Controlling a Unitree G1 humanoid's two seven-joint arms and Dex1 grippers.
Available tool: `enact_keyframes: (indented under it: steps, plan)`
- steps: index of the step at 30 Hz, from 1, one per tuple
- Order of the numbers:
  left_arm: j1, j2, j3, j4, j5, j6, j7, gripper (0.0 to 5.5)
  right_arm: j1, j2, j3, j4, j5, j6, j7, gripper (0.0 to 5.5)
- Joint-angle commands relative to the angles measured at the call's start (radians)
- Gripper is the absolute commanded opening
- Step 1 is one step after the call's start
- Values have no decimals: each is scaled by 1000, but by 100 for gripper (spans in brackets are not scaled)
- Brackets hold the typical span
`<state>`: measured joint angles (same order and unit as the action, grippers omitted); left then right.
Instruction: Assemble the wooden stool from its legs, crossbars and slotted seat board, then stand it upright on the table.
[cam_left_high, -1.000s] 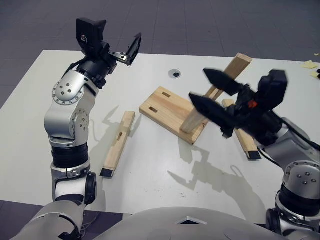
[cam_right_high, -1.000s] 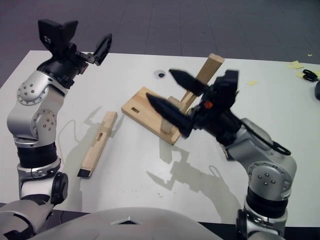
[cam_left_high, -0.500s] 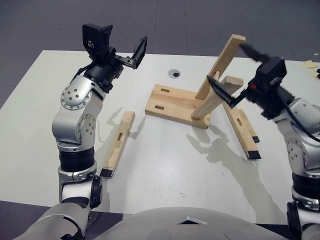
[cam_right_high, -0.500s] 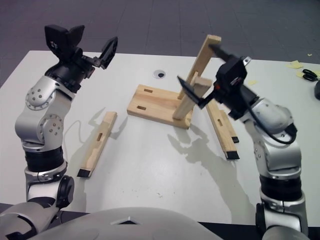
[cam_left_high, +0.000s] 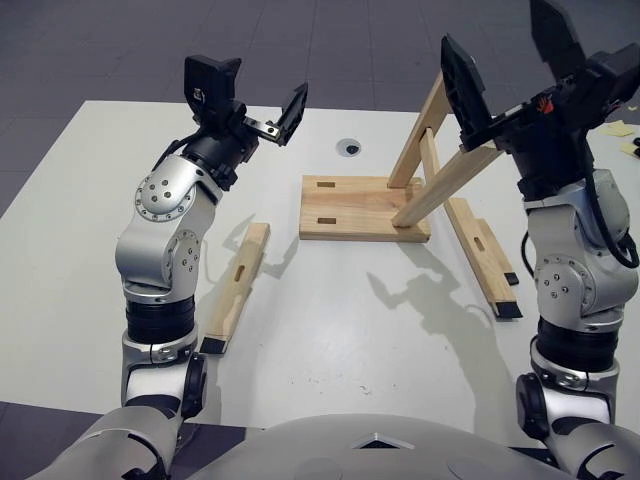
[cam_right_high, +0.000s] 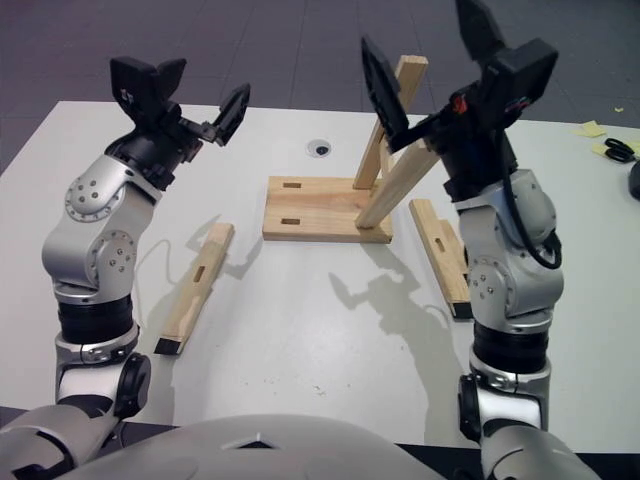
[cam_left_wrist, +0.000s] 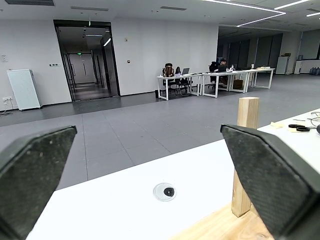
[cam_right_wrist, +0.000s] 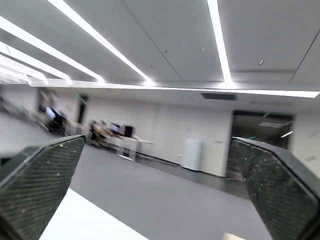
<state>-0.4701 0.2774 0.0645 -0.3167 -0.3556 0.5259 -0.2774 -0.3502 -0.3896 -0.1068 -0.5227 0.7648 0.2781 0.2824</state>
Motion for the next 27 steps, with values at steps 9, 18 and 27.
enact_keyframes:
  steps: [9, 18, 27]
  plan:
    - [45, 0, 11, 28, 21, -17, 8, 536, 214, -114, 90, 58, 127, 478, -233, 540]
    - [47, -3, -11, 40, 39, -21, 8, 536, 147, -152, 90, 138, -185, 242, -72, 540]
    - [60, 16, -30, 60, 71, -25, -11, 536, 348, -173, 197, 149, -271, 423, -12, 540]
